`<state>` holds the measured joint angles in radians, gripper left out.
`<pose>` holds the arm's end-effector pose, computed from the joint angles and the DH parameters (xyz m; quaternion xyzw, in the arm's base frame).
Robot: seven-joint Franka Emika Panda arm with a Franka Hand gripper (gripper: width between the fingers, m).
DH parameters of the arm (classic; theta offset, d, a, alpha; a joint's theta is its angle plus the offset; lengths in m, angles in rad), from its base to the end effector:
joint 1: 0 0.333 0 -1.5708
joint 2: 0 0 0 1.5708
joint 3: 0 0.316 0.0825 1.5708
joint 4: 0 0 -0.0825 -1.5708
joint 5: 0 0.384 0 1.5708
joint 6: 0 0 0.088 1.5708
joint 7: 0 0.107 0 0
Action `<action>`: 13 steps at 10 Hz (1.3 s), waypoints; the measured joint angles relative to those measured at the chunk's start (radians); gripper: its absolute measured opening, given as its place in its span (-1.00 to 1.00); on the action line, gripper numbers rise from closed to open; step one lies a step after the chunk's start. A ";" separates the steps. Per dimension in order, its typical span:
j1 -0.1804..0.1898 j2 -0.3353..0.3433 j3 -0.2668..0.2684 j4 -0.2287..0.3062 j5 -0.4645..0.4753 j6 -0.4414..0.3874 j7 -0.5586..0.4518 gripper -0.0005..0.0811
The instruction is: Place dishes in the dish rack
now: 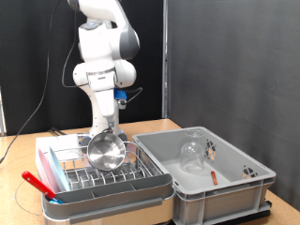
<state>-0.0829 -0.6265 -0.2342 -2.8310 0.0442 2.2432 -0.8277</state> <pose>0.3191 -0.0933 0.3685 -0.9621 -0.2585 -0.0549 0.0667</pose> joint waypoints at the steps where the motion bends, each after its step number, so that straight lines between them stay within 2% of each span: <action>1: -0.004 0.001 0.012 -0.017 -0.033 0.049 -0.003 0.99; 4: -0.005 0.011 0.011 -0.023 -0.084 0.036 -0.064 0.99; 7: -0.009 0.054 0.013 -0.035 -0.122 0.048 -0.064 0.99; 10: -0.013 0.134 0.023 -0.042 -0.150 0.138 -0.026 0.99; 13: -0.013 0.197 0.024 -0.031 -0.138 0.218 -0.016 0.99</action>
<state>-0.0957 -0.4298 -0.2099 -2.8623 -0.0937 2.4609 -0.8436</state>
